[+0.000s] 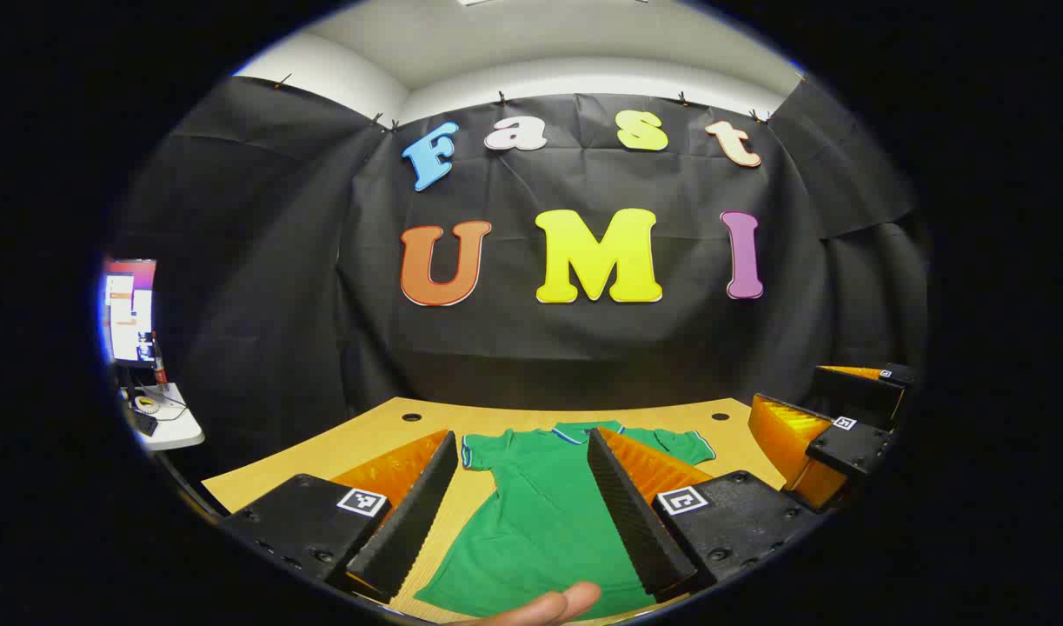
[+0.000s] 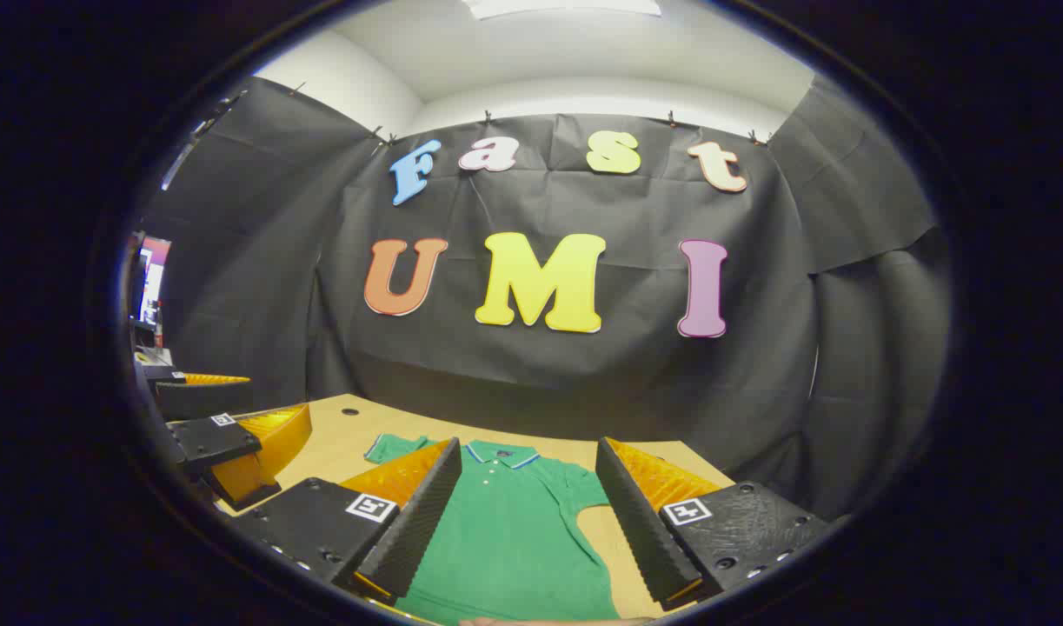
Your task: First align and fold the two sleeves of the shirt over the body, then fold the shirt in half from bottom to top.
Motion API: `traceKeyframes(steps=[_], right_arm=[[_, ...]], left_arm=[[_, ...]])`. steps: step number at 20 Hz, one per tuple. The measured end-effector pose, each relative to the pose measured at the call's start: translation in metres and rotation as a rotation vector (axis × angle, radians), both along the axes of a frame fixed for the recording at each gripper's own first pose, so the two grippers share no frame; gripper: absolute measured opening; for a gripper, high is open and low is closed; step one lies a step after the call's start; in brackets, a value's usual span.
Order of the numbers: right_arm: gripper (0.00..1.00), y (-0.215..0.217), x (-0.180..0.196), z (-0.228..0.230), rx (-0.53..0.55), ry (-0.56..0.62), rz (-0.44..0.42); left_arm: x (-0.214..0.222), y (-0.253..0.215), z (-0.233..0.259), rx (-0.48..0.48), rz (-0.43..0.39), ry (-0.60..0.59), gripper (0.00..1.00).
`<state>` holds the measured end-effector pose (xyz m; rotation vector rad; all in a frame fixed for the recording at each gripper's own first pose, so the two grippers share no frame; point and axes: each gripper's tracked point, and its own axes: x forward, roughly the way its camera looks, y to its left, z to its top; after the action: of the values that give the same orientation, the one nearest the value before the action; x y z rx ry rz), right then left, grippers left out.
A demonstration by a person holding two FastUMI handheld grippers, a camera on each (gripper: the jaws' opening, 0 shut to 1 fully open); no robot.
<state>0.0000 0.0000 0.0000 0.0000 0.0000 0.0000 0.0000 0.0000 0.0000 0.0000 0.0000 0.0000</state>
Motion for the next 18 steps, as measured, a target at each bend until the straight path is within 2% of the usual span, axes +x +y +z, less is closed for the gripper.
traceKeyframes(steps=[7,18], right_arm=[[0.95,0.006,0.014,-0.035,0.016,0.097,0.007],[0.96,-0.006,0.021,-0.043,0.03,0.113,-0.016]], left_arm=[[0.006,0.002,-0.008,0.003,0.008,0.021,0.97],[0.011,0.002,-0.015,-0.004,0.013,0.041,0.97]])
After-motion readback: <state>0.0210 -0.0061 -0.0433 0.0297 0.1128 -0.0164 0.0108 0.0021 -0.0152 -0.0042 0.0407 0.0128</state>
